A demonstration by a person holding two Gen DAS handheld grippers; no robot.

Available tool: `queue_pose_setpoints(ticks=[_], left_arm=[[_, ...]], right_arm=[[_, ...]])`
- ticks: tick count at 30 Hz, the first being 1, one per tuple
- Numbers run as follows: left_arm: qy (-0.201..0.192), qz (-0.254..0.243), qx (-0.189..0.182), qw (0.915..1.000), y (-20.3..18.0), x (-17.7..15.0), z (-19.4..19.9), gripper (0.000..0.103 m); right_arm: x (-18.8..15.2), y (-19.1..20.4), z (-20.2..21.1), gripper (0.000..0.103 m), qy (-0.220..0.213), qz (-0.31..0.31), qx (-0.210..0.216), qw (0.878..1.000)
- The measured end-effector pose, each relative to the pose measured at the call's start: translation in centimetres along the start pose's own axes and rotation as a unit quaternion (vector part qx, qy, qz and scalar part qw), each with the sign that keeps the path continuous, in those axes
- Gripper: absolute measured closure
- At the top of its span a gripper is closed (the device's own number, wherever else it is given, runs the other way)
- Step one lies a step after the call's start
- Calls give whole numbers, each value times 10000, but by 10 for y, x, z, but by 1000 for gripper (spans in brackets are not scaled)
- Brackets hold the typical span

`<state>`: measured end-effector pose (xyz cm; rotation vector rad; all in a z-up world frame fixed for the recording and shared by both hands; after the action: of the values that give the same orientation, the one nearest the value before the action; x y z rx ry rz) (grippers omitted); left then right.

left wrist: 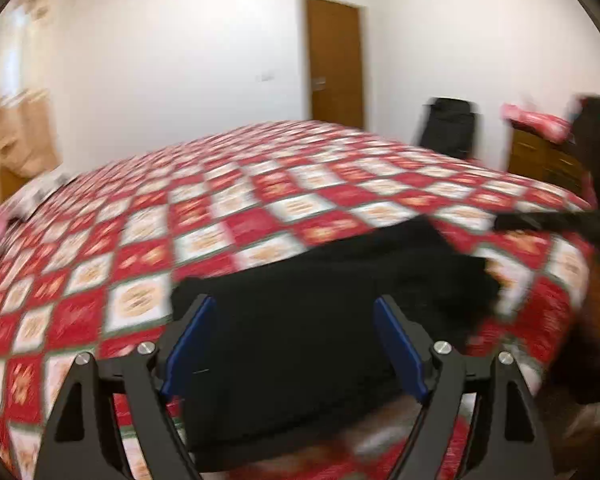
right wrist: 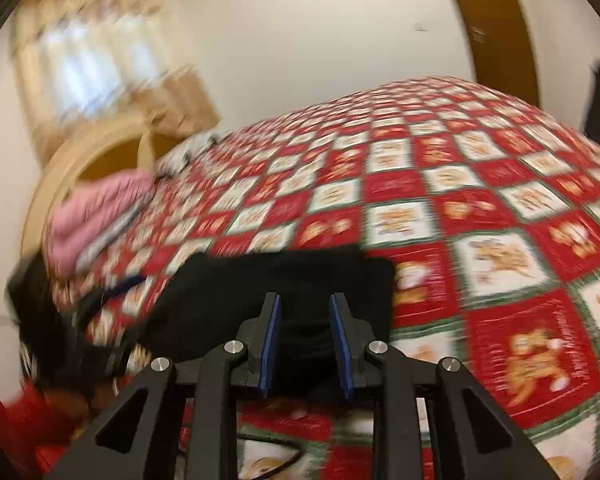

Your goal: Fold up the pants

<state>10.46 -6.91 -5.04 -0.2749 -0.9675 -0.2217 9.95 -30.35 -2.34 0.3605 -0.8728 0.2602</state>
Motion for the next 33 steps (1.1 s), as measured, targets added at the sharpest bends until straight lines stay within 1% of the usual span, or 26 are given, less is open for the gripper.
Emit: queue_pose_setpoints(ticks=[1, 3, 4, 5, 6, 7, 8, 9, 10, 11, 14, 15, 16, 19, 20, 21, 22, 23, 24, 25, 26, 27, 28, 29, 31, 33], left_arm=[[58, 183, 130, 9997, 11, -1, -3, 19], [175, 444, 250, 9985, 26, -6, -12, 19], [263, 462, 304, 9981, 28, -10, -16, 19], [395, 404, 455, 9974, 29, -17, -23, 19], [468, 318, 580, 9967, 28, -24, -29, 19], [541, 200, 720, 9957, 27, -31, -34, 19], [592, 130, 760, 9953, 28, -35, -36, 19], [612, 127, 745, 9953, 28, -38, -30, 19], [649, 170, 704, 9953, 28, -42, -27, 19], [711, 267, 646, 9950, 30, -48, -22, 19], [783, 527, 508, 9942, 42, -59, -19, 18], [847, 640, 493, 9931, 46, -62, -17, 17], [904, 690, 477, 9924, 49, -63, -15, 17], [973, 697, 505, 9915, 56, -68, -2, 15], [1006, 592, 602, 9913, 56, -71, 1, 15], [1001, 444, 737, 9913, 56, -73, 4, 15], [969, 392, 770, 9915, 56, -73, 6, 15], [876, 373, 764, 9925, 56, -70, 11, 15], [753, 384, 742, 9937, 57, -65, 15, 15], [609, 390, 736, 9947, 58, -59, 19, 15], [463, 375, 749, 9954, 59, -51, 21, 15], [329, 339, 784, 9958, 60, -42, 20, 15], [222, 311, 858, 9956, 61, -33, 16, 15], [135, 301, 899, 9954, 62, -26, 12, 15], [37, 330, 898, 9954, 63, -17, 0, 15], [226, 376, 867, 9953, 62, -22, -19, 15]], right_arm=[[1, 13, -6, 76, 35, 193, 68, 9998], [0, 33, -22, 76, 178, 514, 95, 9985], [-1, 40, -30, 76, 265, 672, 93, 9973], [-4, 45, -40, 76, 362, 811, 116, 9960], [-9, 46, -47, 76, 503, 871, 96, 9949], [-17, 41, -54, 76, 742, 864, -31, 9935], [-28, 32, -58, 79, 937, 773, -154, 9925], [-35, 23, -57, 88, 1005, 652, -148, 9927], [-43, 10, -52, 92, 960, 440, -49, 9944], [-51, -6, -41, 97, 824, 65, 70, 9966], [-61, -34, -27, 101, 727, -794, 398, 9934], [-61, -36, -29, 101, 738, -937, 492, 9916], [-61, -35, -27, 101, 761, -938, 487, 9915], [-51, -17, -23, 101, 1019, -444, 179, 9936], [-45, -11, -20, 101, 1118, -234, -43, 9934], [-40, -6, -16, 97, 1124, -60, -316, 9931], [-31, 1, -13, 97, 1025, 149, -641, 9926], [-22, 11, -8, 97, 840, 374, -850, 9921], [-11, 21, -4, 97, 619, 565, -800, 9933], [-2, 30, -3, 97, 437, 670, -629, 9948], [10, 43, -7, 97, 235, 771, -334, 9962], [17, 50, -13, 97, 181, 826, -176, 9963], [27, 61, -27, 97, 190, 921, 40, 9956], [34, 70, -40, 97, 247, 1003, 158, 9945], [45, 86, -66, 97, 304, 1157, 293, 9924], [57, 98, -95, 97, 423, 1128, 613, 9908]])
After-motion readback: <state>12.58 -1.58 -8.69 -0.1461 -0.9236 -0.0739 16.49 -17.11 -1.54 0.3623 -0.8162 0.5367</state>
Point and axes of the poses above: each gripper's, at about its wrist camera, not at the fingertips, and z roughly against the way its jaws point, y to its left, x to its top, the point moved 2 cm from there along -z, roughly the way its jaws point, and after that the axes turned 10 degrees about z, right-handed, at the moved point
